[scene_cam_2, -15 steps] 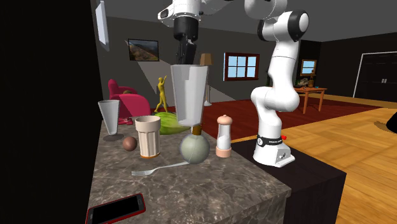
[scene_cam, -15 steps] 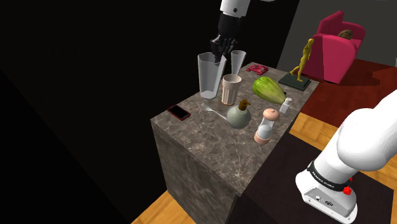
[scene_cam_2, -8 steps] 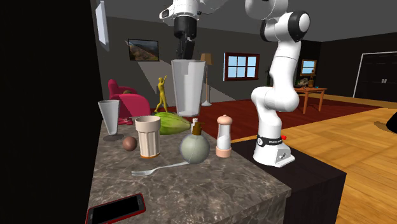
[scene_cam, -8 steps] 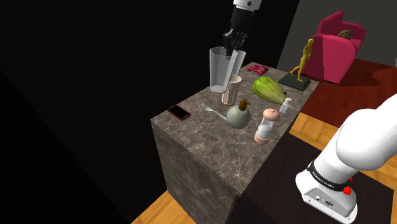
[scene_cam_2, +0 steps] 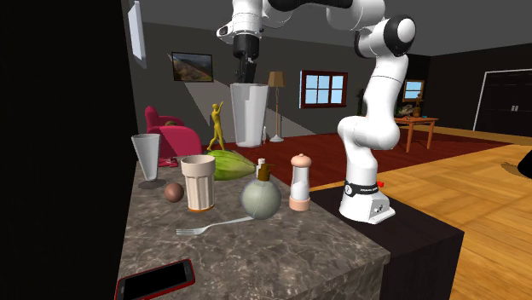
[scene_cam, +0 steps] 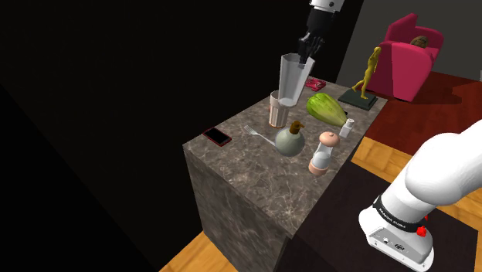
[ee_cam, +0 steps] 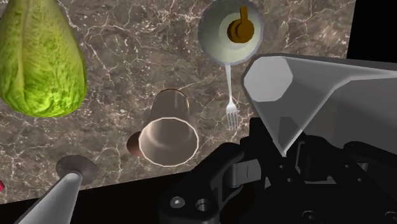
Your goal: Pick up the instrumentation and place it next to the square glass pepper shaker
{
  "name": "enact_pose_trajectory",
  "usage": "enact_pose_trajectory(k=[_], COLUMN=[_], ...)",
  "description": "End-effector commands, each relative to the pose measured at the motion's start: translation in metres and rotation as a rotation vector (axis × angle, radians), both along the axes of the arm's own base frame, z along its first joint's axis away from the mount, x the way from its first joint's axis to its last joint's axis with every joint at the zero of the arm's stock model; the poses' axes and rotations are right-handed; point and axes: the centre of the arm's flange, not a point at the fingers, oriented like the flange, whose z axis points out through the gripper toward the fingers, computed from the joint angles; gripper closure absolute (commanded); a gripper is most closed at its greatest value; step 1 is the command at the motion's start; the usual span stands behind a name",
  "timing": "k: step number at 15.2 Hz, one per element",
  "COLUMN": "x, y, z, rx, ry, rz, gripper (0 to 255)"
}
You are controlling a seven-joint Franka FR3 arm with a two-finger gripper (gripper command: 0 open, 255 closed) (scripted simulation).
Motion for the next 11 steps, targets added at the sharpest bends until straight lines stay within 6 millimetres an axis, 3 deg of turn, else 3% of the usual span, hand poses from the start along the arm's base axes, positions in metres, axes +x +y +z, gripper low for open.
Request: enact_pose_trajectory(k=[1,8,11], x=[-0.007,-0.031,-0.033], y=[-0.025,-0.115,-0.122], z=[0.002,0.003,-0.008], rx=[0.0,0.0,0.0], ry=[-0.001,-0.001,-0.001], rz=[0.001,0.001,0.001], gripper=[255,255,255])
